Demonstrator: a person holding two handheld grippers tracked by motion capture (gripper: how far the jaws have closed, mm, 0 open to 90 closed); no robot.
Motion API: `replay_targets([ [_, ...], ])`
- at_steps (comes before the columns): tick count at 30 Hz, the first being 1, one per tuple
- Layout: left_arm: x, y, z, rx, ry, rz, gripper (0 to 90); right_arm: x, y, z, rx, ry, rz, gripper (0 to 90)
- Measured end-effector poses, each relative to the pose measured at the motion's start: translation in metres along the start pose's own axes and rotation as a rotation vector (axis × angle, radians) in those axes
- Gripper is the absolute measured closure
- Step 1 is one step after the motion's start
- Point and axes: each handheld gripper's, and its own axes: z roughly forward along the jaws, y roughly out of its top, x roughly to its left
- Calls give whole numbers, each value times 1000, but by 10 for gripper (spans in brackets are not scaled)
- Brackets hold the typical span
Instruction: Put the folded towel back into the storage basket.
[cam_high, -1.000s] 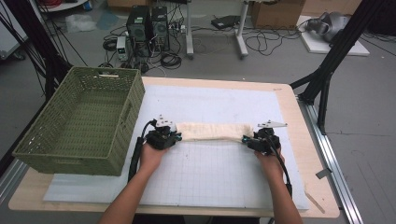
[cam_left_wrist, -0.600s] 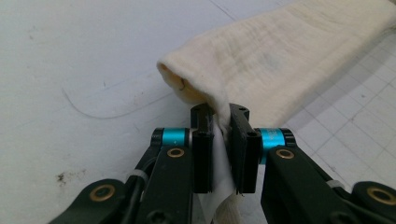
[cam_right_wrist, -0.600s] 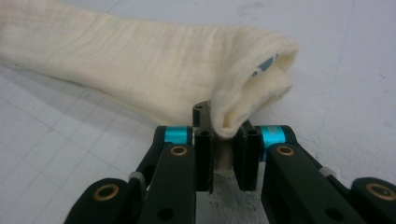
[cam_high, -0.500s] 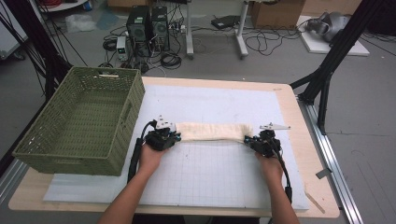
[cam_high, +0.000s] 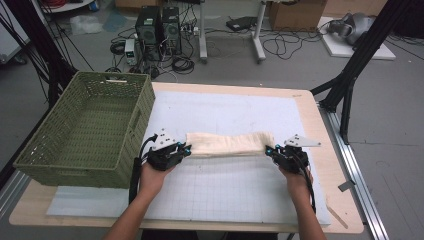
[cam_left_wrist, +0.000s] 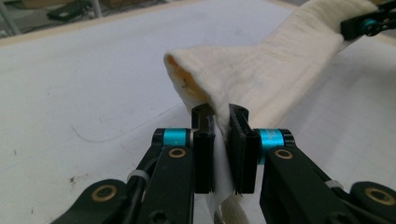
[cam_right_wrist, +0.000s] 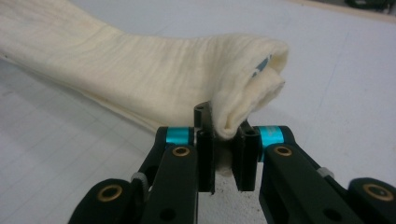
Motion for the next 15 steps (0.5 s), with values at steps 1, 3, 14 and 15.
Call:
replay_targets([
  [1,-1,1,-4,-19,-6,2,810,1,2,-4,-19,5,-21,820],
  [3,-3,1,-10,-43,-16,1,810,2,3,-6,-23,11,-25,820],
  [14,-7,9,-41,-131,-28,25,811,11,21,-22,-106,49,-77,821],
  [15,-7,10,-43,-137,-28,26,811,12,25,-23,-115,48,-89,821],
])
